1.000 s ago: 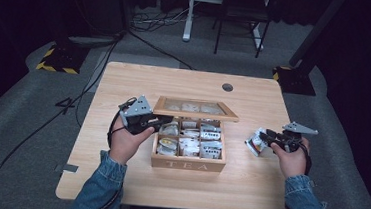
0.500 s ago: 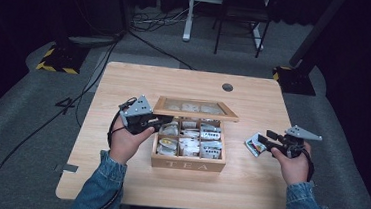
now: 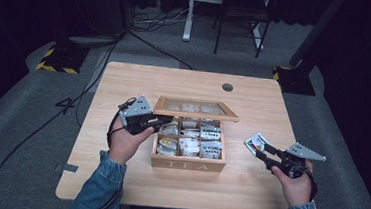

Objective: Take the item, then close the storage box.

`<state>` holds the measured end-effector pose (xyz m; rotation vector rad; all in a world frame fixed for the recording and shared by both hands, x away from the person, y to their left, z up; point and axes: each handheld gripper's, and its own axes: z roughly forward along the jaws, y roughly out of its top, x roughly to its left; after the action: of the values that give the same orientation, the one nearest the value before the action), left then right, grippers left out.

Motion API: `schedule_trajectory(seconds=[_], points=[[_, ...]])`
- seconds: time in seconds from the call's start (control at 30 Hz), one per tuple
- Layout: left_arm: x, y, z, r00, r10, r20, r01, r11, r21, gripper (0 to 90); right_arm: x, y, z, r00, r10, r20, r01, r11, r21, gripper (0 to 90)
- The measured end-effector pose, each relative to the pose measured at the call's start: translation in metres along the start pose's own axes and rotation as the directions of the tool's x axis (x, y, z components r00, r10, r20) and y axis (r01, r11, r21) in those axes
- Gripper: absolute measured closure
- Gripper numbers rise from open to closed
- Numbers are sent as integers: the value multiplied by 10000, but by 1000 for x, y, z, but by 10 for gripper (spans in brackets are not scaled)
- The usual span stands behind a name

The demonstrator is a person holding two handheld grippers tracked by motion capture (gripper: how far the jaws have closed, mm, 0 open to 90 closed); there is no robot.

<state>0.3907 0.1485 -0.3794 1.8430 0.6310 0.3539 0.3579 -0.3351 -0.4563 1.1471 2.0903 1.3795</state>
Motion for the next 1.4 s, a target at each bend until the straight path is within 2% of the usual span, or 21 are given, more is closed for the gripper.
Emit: schedule_trajectory(seconds=[0.23, 0.53, 0.8, 0.93, 1.07, 1.23, 1.4], points=[[-1, 1, 0, 10000, -47, 73, 48, 10000, -34, 791, 8, -1, -4, 9994, -154, -294, 157, 9998, 82, 519], [0, 1, 0, 9999, -2, 115, 2, 10000, 26, 790, 8, -7, -3, 9992, -126, -388, 139, 9994, 311, 523], [-1, 1, 0, 9997, 41, 257, -51, 9992, 402, 789, 6, -13, 4, 9985, 12, -552, 30, 9972, 753, 520], [-3, -1, -1, 9993, -21, 367, -5, 9976, 687, 788, 9, -17, 13, 9973, -113, -728, 196, 9931, 1153, 519], [-5, -5, -2, 9992, 24, 404, -61, 9957, 926, 784, 16, -18, 23, 9932, -467, -1069, 626, 9866, 1504, 519], [-9, -7, -3, 9990, -97, 442, 51, 9947, 1031, 782, 23, -16, 32, 9876, -777, -1361, 1001, 9810, 1664, 517], [-9, -8, -3, 9984, -119, 550, 46, 9913, 1319, 780, 26, -17, 35, 9845, -853, -1530, 1126, 9773, 1795, 517]])
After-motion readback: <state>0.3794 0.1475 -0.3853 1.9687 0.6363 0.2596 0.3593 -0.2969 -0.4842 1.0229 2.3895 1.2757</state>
